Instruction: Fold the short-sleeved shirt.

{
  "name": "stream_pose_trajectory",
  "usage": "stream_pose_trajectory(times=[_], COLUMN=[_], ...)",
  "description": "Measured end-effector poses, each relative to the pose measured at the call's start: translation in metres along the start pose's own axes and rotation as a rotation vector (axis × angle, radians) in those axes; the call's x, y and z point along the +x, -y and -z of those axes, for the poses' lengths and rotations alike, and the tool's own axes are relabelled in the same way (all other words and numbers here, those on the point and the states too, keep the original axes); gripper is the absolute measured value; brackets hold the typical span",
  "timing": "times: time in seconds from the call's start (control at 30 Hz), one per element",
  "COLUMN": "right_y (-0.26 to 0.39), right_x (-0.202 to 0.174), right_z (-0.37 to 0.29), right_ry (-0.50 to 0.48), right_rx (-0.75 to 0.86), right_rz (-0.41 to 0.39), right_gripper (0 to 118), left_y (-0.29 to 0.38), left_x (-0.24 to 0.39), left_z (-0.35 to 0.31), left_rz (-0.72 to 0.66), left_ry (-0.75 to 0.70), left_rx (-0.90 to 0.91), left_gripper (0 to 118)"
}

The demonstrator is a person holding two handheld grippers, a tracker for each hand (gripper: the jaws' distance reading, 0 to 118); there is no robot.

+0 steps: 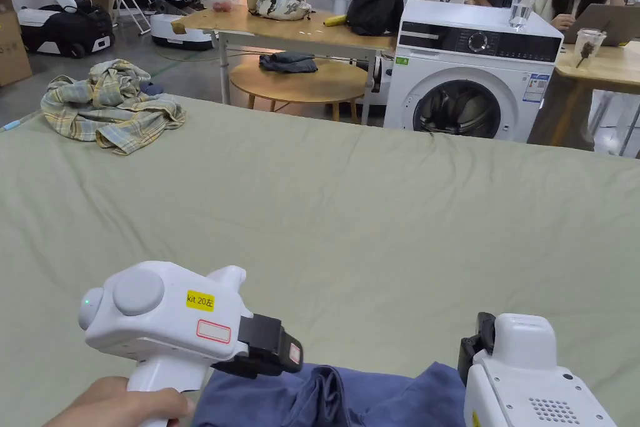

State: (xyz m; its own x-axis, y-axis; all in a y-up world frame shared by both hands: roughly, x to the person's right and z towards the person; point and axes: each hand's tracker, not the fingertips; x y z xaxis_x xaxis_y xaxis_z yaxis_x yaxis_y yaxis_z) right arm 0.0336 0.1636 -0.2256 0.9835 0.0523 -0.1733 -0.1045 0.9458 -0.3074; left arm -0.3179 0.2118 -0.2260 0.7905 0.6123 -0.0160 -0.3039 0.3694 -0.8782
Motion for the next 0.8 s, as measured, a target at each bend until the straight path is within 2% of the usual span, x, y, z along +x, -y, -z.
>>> stream_pose_trajectory(times=[0.03, 0.17, 0.23, 0.37, 0.5, 0.8], right_y=[0.0, 0.002, 0.003, 0.005, 0.007, 0.01], right_x=[0.0, 0.001, 0.001, 0.001, 0.001, 0.004], right_z=[0.0, 0.002, 0.002, 0.002, 0.001, 0.002], right_ry=[-0.001, -0.003, -0.003, -0.006, -0.006, -0.001], right_rx=[-0.003, -0.01, -0.014, -0.022, -0.026, -0.037], right_rz=[0.001, 0.011, 0.01, 0.008, 0.007, 0.011], right_gripper=[0, 0, 0, 0, 0, 0], left_y=[0.0, 0.003, 0.009, 0.021, 0.029, 0.048], left_x=[-0.003, -0.01, -0.012, -0.006, -0.006, -0.015], left_z=[0.0, 0.019, 0.037, 0.061, 0.078, 0.142], left_rz=[-0.001, 0.057, 0.069, 0.073, 0.012, -0.05], left_ry=[-0.024, -0.208, -0.209, -0.029, 0.194, 0.187], left_rx=[0.001, -0.055, -0.115, -0.159, -0.14, -0.165], left_gripper=[10, 5, 5, 5, 5, 0])
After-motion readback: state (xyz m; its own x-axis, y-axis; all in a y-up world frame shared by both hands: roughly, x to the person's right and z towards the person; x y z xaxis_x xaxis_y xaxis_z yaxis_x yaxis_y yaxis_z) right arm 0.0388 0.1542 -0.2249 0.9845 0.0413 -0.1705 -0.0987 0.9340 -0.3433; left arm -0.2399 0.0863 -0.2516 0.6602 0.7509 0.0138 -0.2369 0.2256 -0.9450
